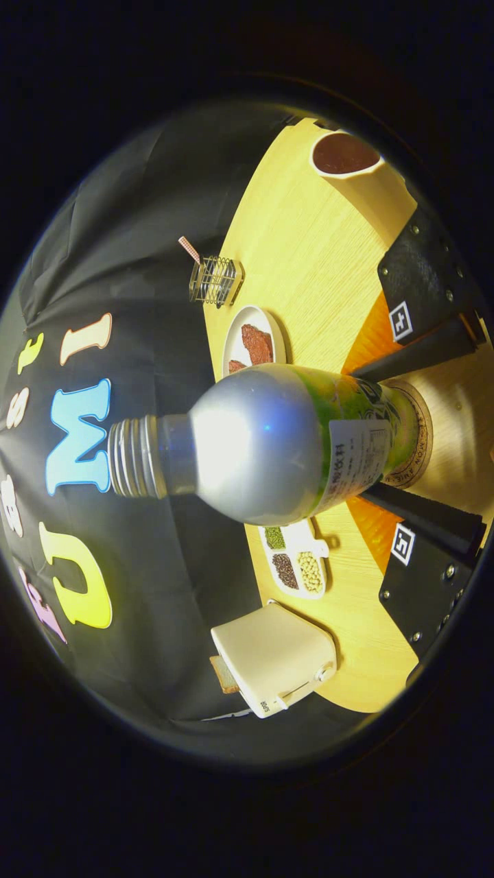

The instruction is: Take the bottle from table, then pour the juice into the cup, finally place the bottle on the coaster

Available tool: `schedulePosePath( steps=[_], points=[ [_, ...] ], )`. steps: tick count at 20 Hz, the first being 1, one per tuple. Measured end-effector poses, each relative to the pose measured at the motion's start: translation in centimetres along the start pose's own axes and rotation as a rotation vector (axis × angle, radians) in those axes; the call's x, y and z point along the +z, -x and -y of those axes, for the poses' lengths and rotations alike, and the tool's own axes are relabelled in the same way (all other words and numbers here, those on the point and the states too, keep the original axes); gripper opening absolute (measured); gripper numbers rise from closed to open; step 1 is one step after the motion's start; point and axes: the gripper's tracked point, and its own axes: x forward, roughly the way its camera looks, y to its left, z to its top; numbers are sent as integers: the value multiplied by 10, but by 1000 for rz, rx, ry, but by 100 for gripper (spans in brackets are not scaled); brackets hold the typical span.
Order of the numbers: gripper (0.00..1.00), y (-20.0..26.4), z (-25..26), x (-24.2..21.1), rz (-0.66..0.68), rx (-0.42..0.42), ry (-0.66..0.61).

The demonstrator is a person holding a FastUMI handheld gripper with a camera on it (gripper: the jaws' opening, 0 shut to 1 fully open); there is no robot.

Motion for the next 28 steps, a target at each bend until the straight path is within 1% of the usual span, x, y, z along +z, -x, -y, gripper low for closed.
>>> schedulePosePath(
  steps=[3,6,10,13,28],
  points=[
    [83,1,2,-5,-9,-14,15],
    [99,4,2,-7,-7,-21,33],
    [99,18,-2,0,13,18,46],
    [99,38,-1,12,42,45,49],
    [99,167,17,107,264,185,96]
  ],
)
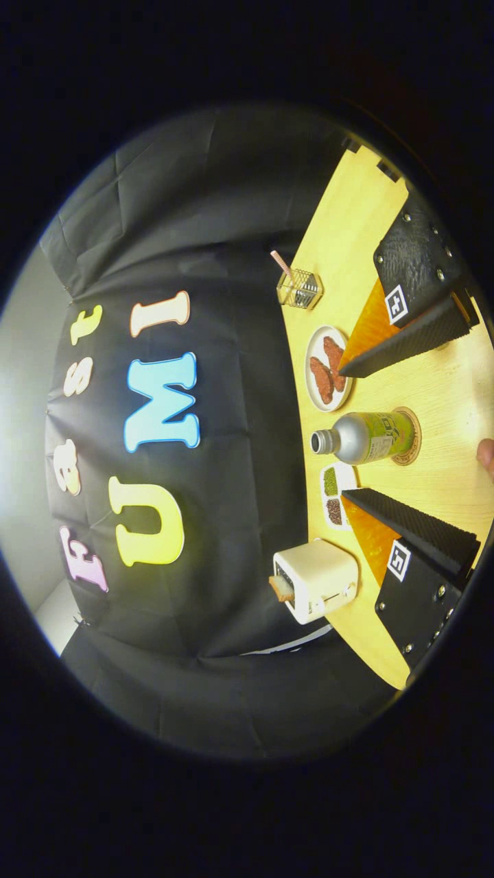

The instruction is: Take the bottle from table, then pour the juice into the cup, finally place the bottle on the coaster

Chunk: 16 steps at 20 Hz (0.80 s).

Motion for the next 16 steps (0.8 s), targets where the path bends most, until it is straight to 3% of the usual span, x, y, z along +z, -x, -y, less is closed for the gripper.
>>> schedulePosePath(
  steps=[16],
  points=[
    [98,72,-12,63,142,126,41]
  ],
)
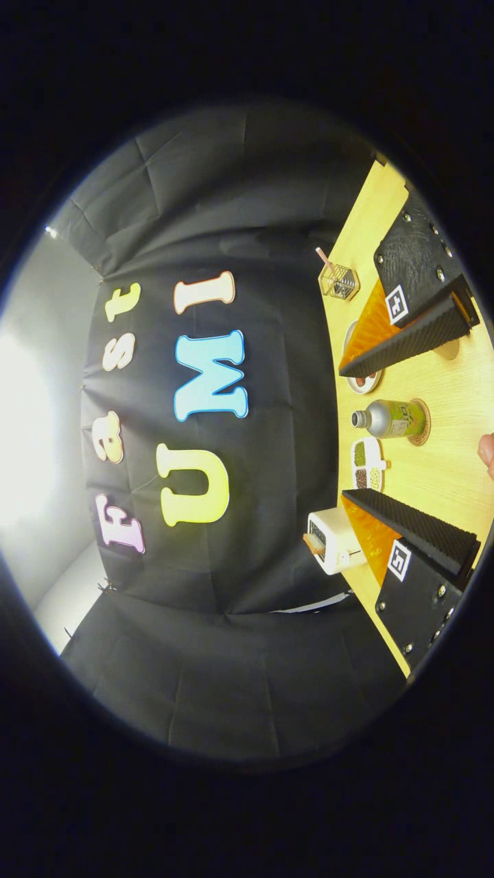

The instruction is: Take the bottle from table, then pour the juice into the cup, finally place the bottle on the coaster

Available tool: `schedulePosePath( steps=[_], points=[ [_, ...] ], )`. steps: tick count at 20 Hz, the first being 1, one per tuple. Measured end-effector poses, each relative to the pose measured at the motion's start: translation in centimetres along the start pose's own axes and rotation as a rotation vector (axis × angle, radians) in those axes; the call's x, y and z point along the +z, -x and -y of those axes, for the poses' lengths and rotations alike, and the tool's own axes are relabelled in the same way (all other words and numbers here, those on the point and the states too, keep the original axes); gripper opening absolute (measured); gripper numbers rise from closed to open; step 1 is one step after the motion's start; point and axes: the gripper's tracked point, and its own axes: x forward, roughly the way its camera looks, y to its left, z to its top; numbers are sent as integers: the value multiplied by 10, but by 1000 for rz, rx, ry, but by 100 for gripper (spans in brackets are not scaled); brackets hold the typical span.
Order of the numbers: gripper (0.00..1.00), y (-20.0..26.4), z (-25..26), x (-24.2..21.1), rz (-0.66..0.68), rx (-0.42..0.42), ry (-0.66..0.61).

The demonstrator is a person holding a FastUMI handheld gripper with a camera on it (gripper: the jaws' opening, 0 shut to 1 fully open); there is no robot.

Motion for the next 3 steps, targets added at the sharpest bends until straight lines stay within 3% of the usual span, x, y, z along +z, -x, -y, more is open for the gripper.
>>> schedulePosePath(
  steps=[3],
  points=[
    [98,5,-4,8,19,11,1]
  ],
)
